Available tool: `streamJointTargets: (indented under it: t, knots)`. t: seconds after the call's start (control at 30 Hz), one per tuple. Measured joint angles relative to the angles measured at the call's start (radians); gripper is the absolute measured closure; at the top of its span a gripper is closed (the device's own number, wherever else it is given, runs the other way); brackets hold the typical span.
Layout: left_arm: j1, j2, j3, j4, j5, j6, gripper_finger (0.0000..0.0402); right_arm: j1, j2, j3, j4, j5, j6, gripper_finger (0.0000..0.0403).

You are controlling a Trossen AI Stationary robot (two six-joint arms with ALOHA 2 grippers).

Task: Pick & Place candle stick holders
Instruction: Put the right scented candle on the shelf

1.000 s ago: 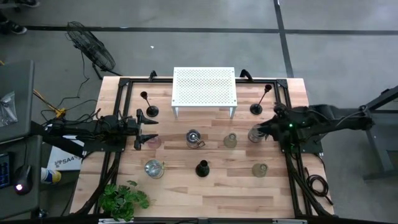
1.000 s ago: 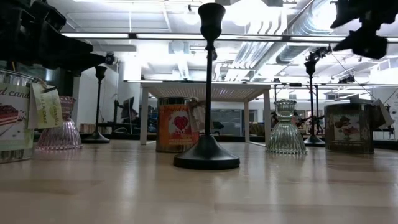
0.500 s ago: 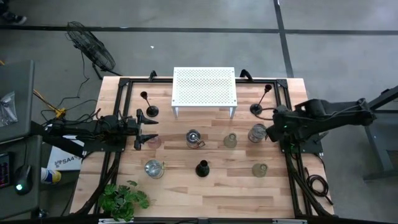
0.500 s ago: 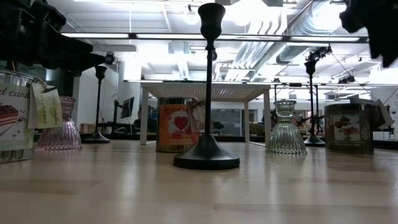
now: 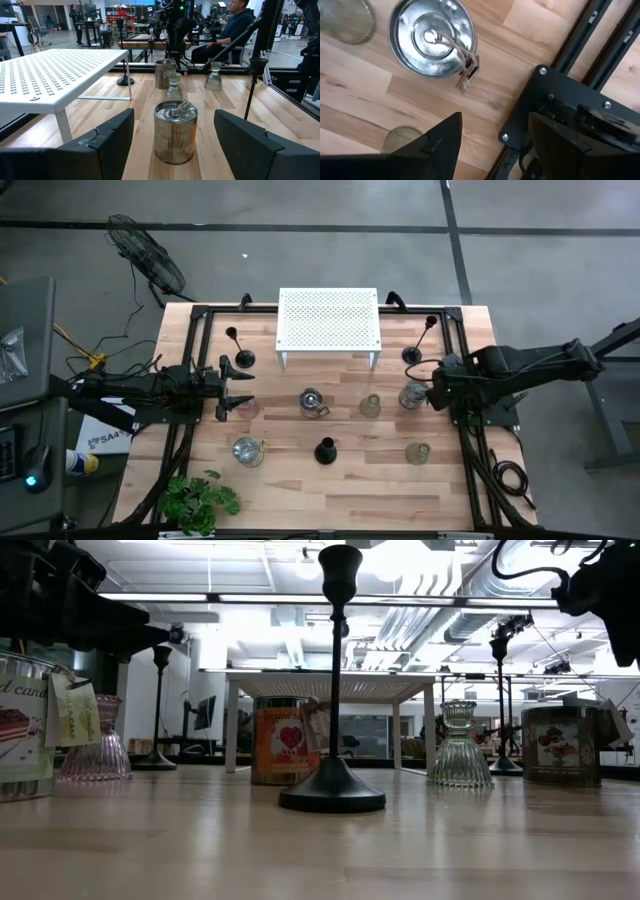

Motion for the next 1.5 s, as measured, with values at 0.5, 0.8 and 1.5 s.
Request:
streamJointTargets:
  t: [0.5,0.8,1.5]
  knots:
    - [0.000,0.000,0.000,0.000,0.000,0.000,0.0132,-0.146,0.040,-0.075,0.169,0.078,-0.047,0.0208]
    - [0.000,0.000,0.000,0.000,0.000,0.000,0.0132,-0.294,0.125,-0.075,0.245,0.000,-0.228,0.0213]
    - [0.000,0.000,0.000,0.000,0.000,0.000,0.0132,-0.400,0.282,-0.075,0.270,-0.037,-0.363,0.0213]
